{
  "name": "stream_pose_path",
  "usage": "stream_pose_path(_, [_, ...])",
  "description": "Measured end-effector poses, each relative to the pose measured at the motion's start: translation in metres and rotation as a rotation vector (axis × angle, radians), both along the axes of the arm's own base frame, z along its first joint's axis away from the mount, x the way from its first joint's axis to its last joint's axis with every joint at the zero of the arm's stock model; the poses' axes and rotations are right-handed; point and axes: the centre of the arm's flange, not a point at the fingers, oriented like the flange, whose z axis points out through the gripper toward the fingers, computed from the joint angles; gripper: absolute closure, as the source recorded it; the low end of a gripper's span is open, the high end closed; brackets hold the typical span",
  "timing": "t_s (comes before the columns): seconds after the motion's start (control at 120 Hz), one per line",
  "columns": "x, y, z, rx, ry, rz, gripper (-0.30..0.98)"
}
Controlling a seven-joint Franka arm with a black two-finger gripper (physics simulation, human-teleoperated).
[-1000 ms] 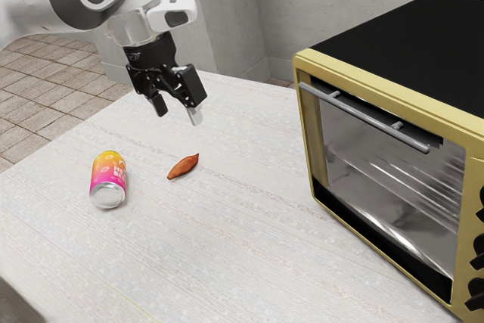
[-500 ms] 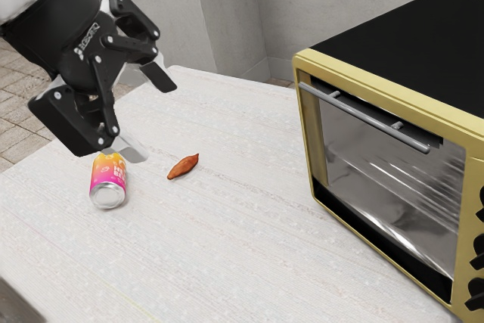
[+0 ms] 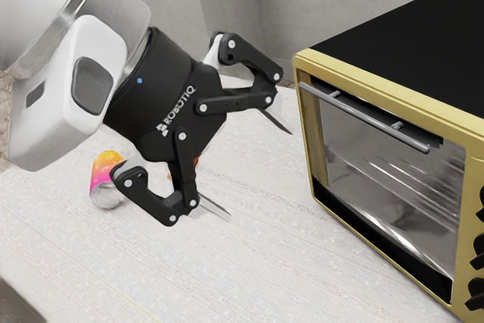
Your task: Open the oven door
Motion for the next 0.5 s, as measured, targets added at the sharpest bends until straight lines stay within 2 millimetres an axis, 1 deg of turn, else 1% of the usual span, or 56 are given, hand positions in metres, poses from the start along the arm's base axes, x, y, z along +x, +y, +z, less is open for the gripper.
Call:
stream_pose_path(0.075, [0.01,-0.003,-0.002,0.014,-0.02,-0.044,0.0])
stream_pose_path(0.142, [0.028,-0.009,-0.001,0.019,-0.034,-0.082,0.0])
stream_pose_path(0.192, [0.051,-0.015,0.001,0.013,-0.042,-0.11,0.0])
stream_pose_path(0.233, [0.07,-0.02,-0.004,0.014,-0.036,-0.13,0.0])
stream_pose_path(0.283, [0.084,-0.021,-0.009,0.016,-0.031,-0.146,0.0])
stream_pose_path(0.358, [0.098,-0.014,-0.014,0.015,-0.034,-0.15,0.0])
stream_pose_path(0.5, [0.111,-0.013,-0.028,0.028,-0.07,-0.165,0.0])
